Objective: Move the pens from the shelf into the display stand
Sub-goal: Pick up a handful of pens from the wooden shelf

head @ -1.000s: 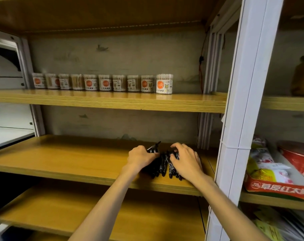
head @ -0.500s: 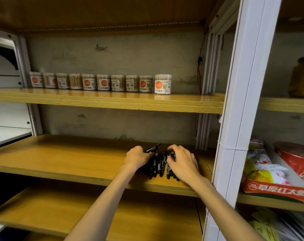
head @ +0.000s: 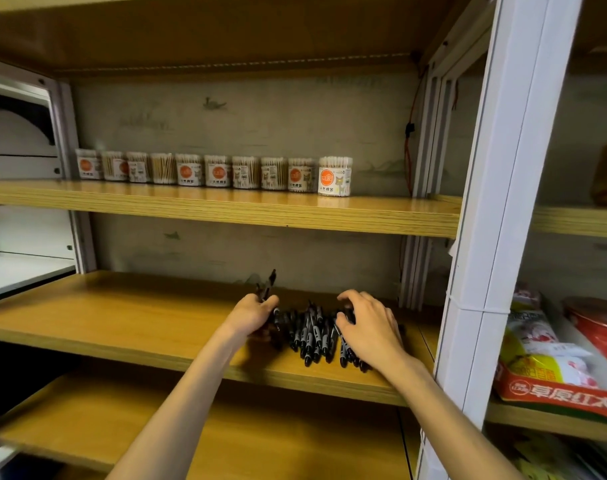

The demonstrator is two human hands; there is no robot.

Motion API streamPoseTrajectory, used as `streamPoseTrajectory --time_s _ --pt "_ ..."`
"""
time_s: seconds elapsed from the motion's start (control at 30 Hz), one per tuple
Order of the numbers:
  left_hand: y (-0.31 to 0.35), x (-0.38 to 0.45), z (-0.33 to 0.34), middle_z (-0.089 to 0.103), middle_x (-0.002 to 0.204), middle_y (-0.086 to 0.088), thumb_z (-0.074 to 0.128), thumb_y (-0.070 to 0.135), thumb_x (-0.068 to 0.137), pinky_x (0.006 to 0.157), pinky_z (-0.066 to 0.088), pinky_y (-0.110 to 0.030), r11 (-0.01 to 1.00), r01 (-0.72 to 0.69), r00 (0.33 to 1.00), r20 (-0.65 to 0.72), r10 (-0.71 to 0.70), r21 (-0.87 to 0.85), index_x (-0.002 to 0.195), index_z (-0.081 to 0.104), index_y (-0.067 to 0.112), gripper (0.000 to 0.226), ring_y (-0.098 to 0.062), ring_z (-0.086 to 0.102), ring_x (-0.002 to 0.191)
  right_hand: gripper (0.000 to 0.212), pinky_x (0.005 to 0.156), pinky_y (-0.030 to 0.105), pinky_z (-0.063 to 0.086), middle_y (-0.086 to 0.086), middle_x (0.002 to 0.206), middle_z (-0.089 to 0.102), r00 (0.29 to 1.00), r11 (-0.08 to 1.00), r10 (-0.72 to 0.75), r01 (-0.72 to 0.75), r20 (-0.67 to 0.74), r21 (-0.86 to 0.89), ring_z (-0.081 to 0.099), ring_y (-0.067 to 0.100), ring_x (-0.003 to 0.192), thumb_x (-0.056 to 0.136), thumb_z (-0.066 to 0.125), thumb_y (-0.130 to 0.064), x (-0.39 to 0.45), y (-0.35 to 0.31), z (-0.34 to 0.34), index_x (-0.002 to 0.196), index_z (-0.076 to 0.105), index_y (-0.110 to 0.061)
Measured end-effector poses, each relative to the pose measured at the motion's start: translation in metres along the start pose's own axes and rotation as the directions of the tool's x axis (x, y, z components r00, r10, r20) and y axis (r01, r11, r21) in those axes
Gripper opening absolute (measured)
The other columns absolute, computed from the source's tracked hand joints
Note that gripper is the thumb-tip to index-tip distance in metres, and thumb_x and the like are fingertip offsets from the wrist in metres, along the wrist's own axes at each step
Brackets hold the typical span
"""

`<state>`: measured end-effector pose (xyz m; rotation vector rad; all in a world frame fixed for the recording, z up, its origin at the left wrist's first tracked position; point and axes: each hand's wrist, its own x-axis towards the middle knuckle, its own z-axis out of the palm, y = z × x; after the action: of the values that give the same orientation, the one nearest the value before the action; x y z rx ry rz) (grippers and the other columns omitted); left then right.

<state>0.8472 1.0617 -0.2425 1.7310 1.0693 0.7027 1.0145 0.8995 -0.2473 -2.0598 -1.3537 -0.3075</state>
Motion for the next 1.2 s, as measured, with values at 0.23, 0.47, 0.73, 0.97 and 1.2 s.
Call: streamPoseTrajectory --time_s 0.23,0.47,0.73,0.97,1.2 --pt "-0.011 -0.007 -0.022 0.065 0.093 -0.001 0.046 0.059 0.1 0.072 0.046 -0.03 0.661 0.024 0.989 -0.112 0.091 0.75 0.108 0.064 0.016 0.047 -0.021 0.061 0.083 0.036 0.107 0.037 0.039 -0.007 0.132 0.061 1.0 1.0 -0.008 0.008 0.008 0.002 0.056 0.015 0.125 0.099 0.057 -0.033 0.004 -0.009 -0.001 0.135 0.054 -0.031" --pt "-0.014 -0.015 -0.001 0.064 0.094 0.0 0.028 0.078 0.093 0.076 0.05 -0.028 0.321 0.122 0.982 -0.161 0.1 0.939 0.084 0.06 0.014 0.071 -0.018 0.062 0.087 0.034 0.105 0.037 0.04 -0.007 0.128 0.061 1.0 1.0 -0.009 0.009 0.018 -0.007 0.057 0.014 0.122 0.099 0.057 -0.033 0.002 -0.01 0.001 0.132 0.056 -0.031" --pt "-0.009 -0.013 0.008 0.063 0.121 -0.004 0.027 0.088 0.085 0.081 0.044 -0.032 0.397 0.145 0.987 -0.162 0.011 0.906 0.123 0.062 0.013 0.092 -0.023 0.059 0.105 0.032 0.105 0.036 0.038 -0.007 0.13 0.06 1.0 1.0 -0.006 0.006 0.019 -0.017 0.056 0.015 0.122 0.099 0.057 -0.034 -0.001 -0.007 -0.003 0.131 0.055 -0.033" --pt "-0.002 -0.016 0.01 0.054 0.144 -0.007 0.029 0.085 0.088 0.102 0.045 -0.038 0.449 0.096 0.995 -0.101 -0.013 0.888 0.141 0.052 0.011 0.094 -0.028 0.052 0.129 0.033 0.105 0.036 0.039 -0.007 0.129 0.06 1.0 1.0 -0.01 0.011 0.029 -0.018 0.057 0.015 0.121 0.098 0.057 -0.033 -0.002 -0.004 -0.002 0.131 0.055 -0.033" --pt "0.001 -0.014 0.009 0.045 0.154 -0.008 0.024 0.082 0.091 0.108 0.039 -0.04 0.479 0.102 0.995 -0.097 -0.035 0.872 0.15 0.043 0.01 0.095 -0.03 0.044 0.139 0.033 0.106 0.037 0.039 -0.007 0.13 0.061 1.0 1.0 -0.016 0.016 0.026 -0.013 0.057 0.016 0.122 0.098 0.057 -0.033 -0.001 -0.005 -0.002 0.131 0.055 -0.032"
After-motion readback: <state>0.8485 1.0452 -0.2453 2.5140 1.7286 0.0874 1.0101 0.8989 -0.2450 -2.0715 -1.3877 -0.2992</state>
